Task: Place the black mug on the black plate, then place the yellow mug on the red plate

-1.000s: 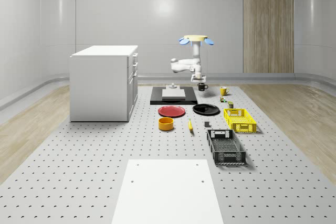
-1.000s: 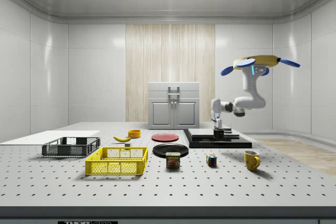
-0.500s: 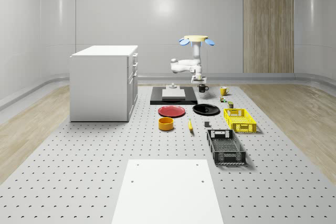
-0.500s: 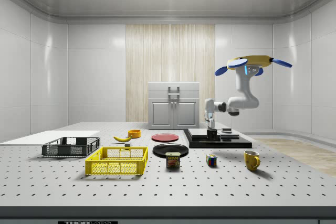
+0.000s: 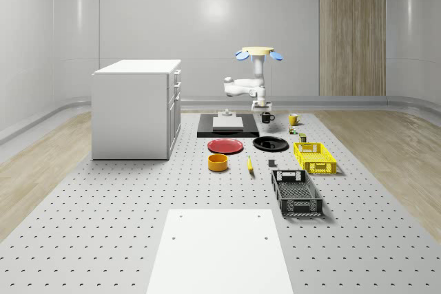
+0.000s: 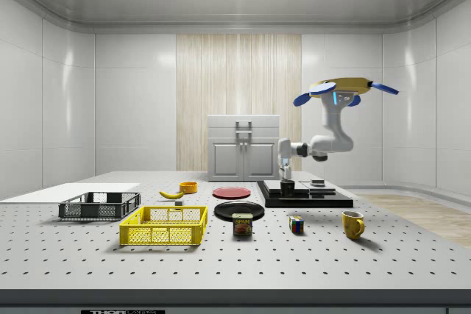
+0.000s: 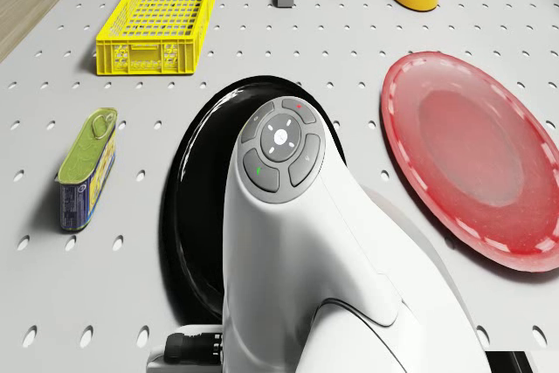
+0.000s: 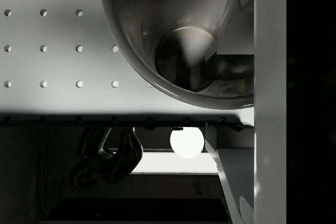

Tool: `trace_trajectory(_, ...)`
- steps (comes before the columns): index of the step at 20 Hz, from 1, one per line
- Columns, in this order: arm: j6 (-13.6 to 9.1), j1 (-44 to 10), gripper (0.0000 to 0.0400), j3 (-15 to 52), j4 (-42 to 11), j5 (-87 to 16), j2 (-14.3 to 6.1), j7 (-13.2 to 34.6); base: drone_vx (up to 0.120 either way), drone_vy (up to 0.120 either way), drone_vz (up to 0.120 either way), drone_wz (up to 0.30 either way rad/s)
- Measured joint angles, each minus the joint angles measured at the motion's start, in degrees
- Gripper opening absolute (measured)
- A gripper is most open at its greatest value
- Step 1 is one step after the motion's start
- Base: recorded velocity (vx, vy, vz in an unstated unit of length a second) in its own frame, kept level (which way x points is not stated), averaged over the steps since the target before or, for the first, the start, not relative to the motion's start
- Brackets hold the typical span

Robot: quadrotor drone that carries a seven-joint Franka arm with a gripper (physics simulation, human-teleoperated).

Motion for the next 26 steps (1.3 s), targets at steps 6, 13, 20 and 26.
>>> trace_trajectory(6,0.7,-0.14,0.011,0.12,0.03,0.31,-0.75,0.11,0.12,0.0,0.0,0.0)
trace_trajectory(13,1.44,-0.28,0.011,0.24,0.06,0.63,-1.55,0.23,0.12,0.0,-0.103,0.0)
trace_trajectory(20,2.12,-0.41,0.011,0.35,0.08,0.92,-2.26,0.34,0.12,0.0,0.0,0.0)
trace_trajectory(26,2.64,-0.5,0.011,0.43,0.1,1.14,-2.82,0.41,0.12,0.0,0.0,0.0)
